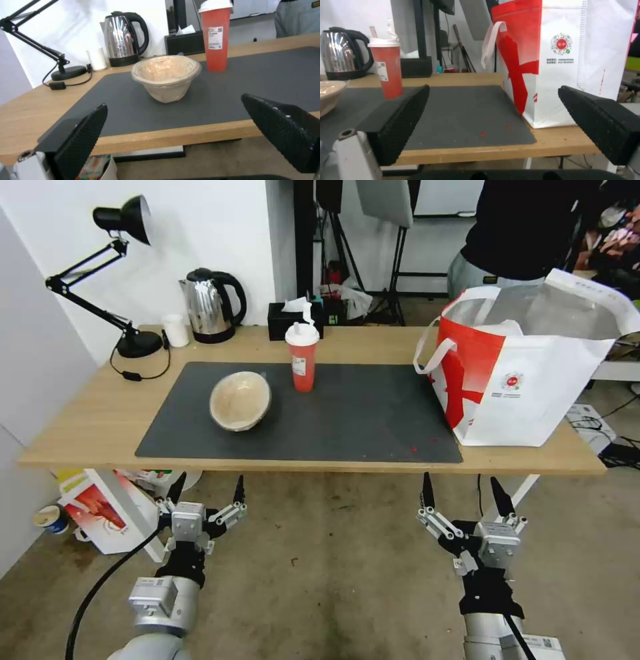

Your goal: Pick up the trash from the table and place it into the takeout bag.

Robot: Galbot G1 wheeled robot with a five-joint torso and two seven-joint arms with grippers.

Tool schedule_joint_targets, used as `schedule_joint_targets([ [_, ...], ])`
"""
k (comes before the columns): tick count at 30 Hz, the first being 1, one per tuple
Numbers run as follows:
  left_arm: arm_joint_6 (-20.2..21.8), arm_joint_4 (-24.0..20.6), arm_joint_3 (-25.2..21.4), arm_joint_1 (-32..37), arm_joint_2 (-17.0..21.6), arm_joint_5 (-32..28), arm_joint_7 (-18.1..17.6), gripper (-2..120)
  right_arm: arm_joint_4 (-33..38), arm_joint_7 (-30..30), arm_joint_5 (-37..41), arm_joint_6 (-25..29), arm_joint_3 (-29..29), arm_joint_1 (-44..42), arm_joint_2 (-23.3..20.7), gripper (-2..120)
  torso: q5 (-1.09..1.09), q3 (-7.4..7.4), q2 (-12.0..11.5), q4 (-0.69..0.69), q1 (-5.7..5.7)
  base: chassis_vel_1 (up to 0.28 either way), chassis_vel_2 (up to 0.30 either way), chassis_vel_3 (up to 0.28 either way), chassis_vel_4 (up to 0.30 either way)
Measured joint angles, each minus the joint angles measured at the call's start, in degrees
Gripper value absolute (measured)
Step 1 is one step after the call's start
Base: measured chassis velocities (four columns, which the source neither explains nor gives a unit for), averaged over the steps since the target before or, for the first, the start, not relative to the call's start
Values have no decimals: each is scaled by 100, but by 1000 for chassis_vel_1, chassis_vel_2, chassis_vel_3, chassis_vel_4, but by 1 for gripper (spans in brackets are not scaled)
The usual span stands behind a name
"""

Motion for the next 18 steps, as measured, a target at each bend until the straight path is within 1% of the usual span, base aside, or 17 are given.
schedule_joint_targets([
  [9, 0, 0, 0, 0, 0, 0, 0, 100, 23, -33, -20, -10, -8, 3, 13, 100, 0, 0, 0, 0, 0, 0, 0, 0, 0],
  [14, 0, 0, 0, 0, 0, 0, 0, 100, 62, -332, 68, 84, -26, 71, -13, 100, 0, 0, 1, -1, 0, 0, 0, 0, 0],
  [17, 0, 0, 0, 0, 0, 0, 0, 100, 154, -979, 396, 315, -20, 248, -119, 100, 0, 0, 1, -1, 0, 0, 0, 0, 0],
  [18, 0, 0, 0, 0, 0, 0, 0, 100, 288, -1609, 854, 441, 45, 510, -316, 100, 0, 0, 1, 1, 0, 0, 0, 0, 0],
])
